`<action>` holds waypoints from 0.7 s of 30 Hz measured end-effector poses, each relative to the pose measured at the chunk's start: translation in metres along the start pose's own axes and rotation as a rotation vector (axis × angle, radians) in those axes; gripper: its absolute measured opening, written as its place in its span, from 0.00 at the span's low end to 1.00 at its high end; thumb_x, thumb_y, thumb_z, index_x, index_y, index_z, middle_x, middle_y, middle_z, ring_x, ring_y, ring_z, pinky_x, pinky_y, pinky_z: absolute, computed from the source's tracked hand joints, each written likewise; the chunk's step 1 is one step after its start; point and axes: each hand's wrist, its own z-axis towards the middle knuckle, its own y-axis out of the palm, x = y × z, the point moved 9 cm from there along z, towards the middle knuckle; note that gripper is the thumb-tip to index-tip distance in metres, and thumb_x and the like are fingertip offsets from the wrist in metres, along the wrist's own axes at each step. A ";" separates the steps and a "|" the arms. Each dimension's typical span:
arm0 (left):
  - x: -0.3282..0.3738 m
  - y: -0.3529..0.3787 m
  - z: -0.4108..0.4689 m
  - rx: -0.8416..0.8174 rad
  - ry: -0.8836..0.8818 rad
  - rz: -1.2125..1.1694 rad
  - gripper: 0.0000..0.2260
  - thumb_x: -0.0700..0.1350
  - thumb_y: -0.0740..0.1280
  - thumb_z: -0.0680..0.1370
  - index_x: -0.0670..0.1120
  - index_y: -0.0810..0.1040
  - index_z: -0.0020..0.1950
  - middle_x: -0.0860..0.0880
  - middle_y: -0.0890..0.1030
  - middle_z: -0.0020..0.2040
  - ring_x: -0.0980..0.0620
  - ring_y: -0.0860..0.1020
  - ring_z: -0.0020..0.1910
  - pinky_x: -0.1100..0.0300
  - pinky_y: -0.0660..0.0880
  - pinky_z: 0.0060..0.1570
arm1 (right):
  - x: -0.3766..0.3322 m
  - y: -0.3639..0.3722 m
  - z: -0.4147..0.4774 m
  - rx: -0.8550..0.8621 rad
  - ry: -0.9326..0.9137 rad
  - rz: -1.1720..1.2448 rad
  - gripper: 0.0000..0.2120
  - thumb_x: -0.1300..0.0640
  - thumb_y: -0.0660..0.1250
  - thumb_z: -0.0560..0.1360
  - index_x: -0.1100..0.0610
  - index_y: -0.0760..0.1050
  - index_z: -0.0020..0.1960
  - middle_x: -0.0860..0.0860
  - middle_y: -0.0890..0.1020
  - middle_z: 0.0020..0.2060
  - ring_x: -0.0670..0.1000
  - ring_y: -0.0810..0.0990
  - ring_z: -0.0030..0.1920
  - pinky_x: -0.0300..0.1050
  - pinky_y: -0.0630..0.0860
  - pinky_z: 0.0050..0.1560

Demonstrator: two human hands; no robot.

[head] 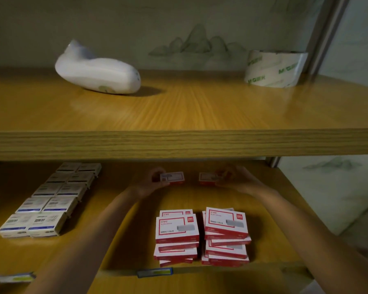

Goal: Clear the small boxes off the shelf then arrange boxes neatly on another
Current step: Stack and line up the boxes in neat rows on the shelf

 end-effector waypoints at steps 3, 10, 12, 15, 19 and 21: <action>-0.005 -0.005 0.003 0.030 0.001 0.022 0.17 0.41 0.68 0.73 0.43 0.72 0.62 0.42 0.72 0.61 0.45 0.70 0.61 0.54 0.68 0.60 | 0.007 0.007 0.011 0.001 0.015 0.034 0.22 0.52 0.69 0.71 0.54 0.70 0.63 0.52 0.76 0.56 0.47 0.73 0.52 0.41 0.72 0.49; -0.002 -0.012 0.017 0.086 0.099 0.057 0.17 0.39 0.70 0.72 0.41 0.75 0.60 0.40 0.75 0.60 0.43 0.71 0.60 0.51 0.67 0.60 | -0.023 0.015 0.029 -0.011 -0.136 0.105 0.23 0.58 0.69 0.71 0.59 0.68 0.63 0.56 0.74 0.59 0.54 0.74 0.58 0.53 0.74 0.57; -0.003 -0.011 0.020 0.069 0.108 0.066 0.17 0.39 0.70 0.72 0.40 0.75 0.59 0.39 0.75 0.60 0.42 0.71 0.60 0.48 0.67 0.62 | -0.029 0.019 0.034 -0.014 -0.159 0.092 0.22 0.59 0.69 0.71 0.59 0.68 0.63 0.56 0.75 0.58 0.54 0.74 0.58 0.52 0.74 0.57; -0.004 -0.013 0.022 0.065 0.127 0.103 0.17 0.40 0.70 0.72 0.41 0.74 0.60 0.40 0.75 0.60 0.42 0.72 0.60 0.45 0.68 0.62 | -0.036 0.024 0.040 -0.020 -0.177 0.063 0.21 0.59 0.69 0.71 0.60 0.69 0.62 0.56 0.75 0.58 0.53 0.75 0.55 0.50 0.75 0.55; -0.010 -0.019 0.024 0.079 0.137 0.111 0.18 0.40 0.71 0.71 0.40 0.74 0.60 0.39 0.75 0.61 0.41 0.71 0.61 0.43 0.67 0.62 | -0.043 0.026 0.046 -0.001 -0.206 -0.002 0.20 0.58 0.69 0.71 0.60 0.71 0.61 0.56 0.76 0.56 0.50 0.75 0.50 0.41 0.75 0.48; -0.014 -0.021 0.026 0.073 0.119 0.112 0.19 0.43 0.71 0.71 0.40 0.74 0.61 0.39 0.75 0.61 0.40 0.71 0.62 0.43 0.67 0.62 | -0.047 0.029 0.049 -0.005 -0.215 -0.019 0.20 0.58 0.69 0.71 0.60 0.71 0.61 0.55 0.76 0.56 0.46 0.74 0.48 0.34 0.73 0.43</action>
